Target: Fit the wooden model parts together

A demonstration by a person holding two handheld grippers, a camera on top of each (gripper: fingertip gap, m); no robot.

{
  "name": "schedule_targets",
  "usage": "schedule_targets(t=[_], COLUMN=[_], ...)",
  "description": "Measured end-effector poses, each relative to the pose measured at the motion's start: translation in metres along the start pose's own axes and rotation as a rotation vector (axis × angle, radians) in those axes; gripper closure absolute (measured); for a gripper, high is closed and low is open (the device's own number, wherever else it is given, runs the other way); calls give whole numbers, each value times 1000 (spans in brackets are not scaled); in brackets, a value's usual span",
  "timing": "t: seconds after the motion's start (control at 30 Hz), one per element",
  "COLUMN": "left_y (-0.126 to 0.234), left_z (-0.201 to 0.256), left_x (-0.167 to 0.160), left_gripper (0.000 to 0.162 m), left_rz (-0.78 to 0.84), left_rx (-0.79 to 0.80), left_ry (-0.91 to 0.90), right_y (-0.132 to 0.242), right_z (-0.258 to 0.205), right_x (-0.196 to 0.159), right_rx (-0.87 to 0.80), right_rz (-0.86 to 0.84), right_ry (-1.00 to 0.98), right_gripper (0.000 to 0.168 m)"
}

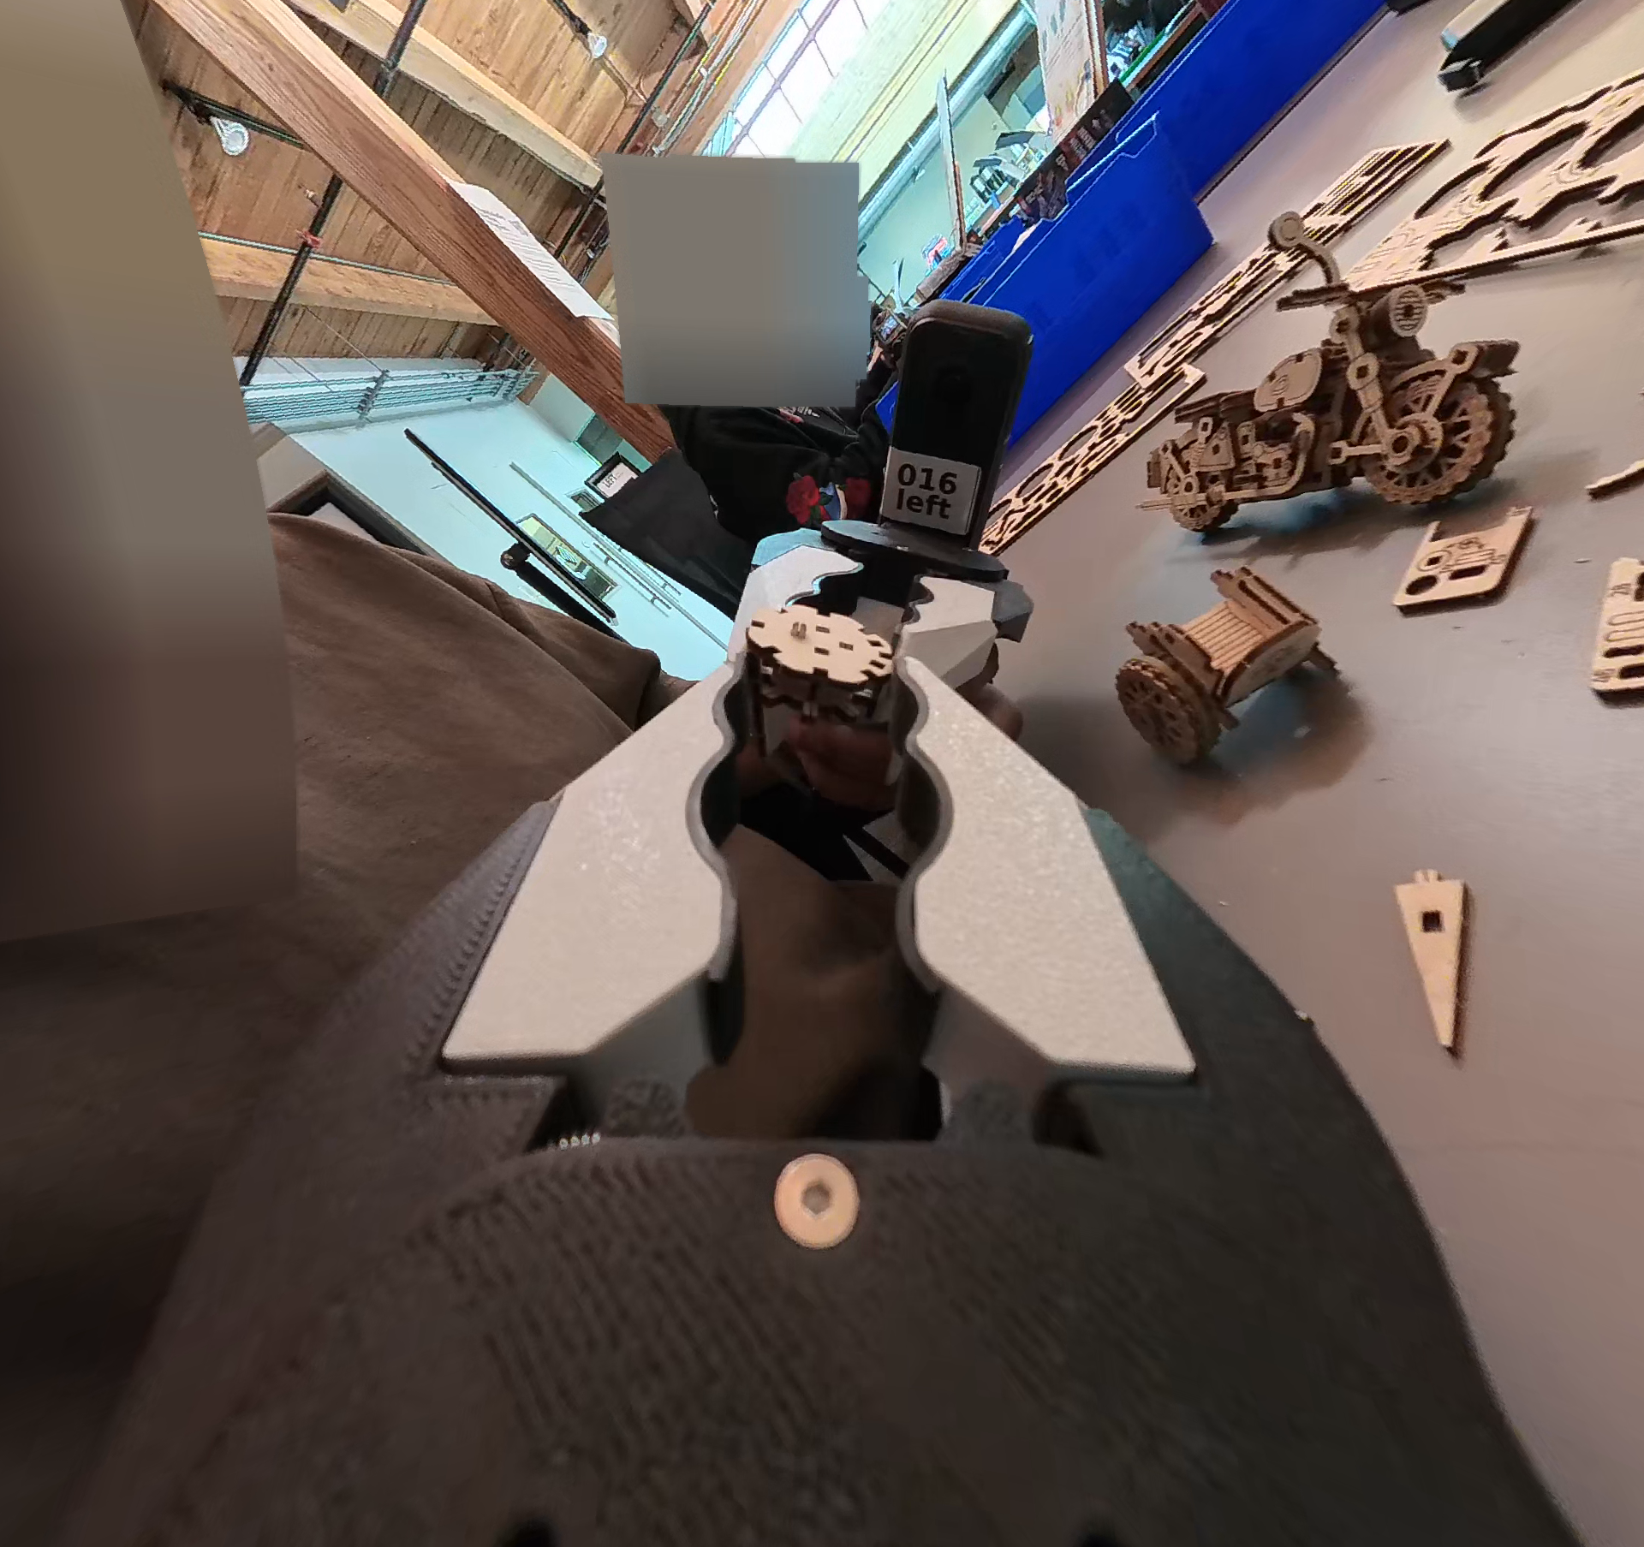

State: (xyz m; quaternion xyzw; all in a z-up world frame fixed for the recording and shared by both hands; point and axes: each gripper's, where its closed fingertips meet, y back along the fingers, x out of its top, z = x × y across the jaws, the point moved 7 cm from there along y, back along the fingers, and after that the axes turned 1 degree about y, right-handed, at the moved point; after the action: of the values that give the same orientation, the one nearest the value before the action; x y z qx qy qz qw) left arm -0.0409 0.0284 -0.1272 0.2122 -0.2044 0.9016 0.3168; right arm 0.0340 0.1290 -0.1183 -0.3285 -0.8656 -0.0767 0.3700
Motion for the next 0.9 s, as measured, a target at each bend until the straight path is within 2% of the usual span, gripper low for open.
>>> schedule_targets(t=[0.53,0.9], left_y=[0,-4], left_z=[0,4], left_x=[3,1], left_gripper=[134,136], left_rz=[34,-4], left_rx=[38,133], left_ry=[-30,-157], right_y=[1,1], right_z=[1,4], right_x=[3,2], right_rx=[-36,-16], right_rz=[22,45], right_ry=[19,-58], right_gripper=[139,139])
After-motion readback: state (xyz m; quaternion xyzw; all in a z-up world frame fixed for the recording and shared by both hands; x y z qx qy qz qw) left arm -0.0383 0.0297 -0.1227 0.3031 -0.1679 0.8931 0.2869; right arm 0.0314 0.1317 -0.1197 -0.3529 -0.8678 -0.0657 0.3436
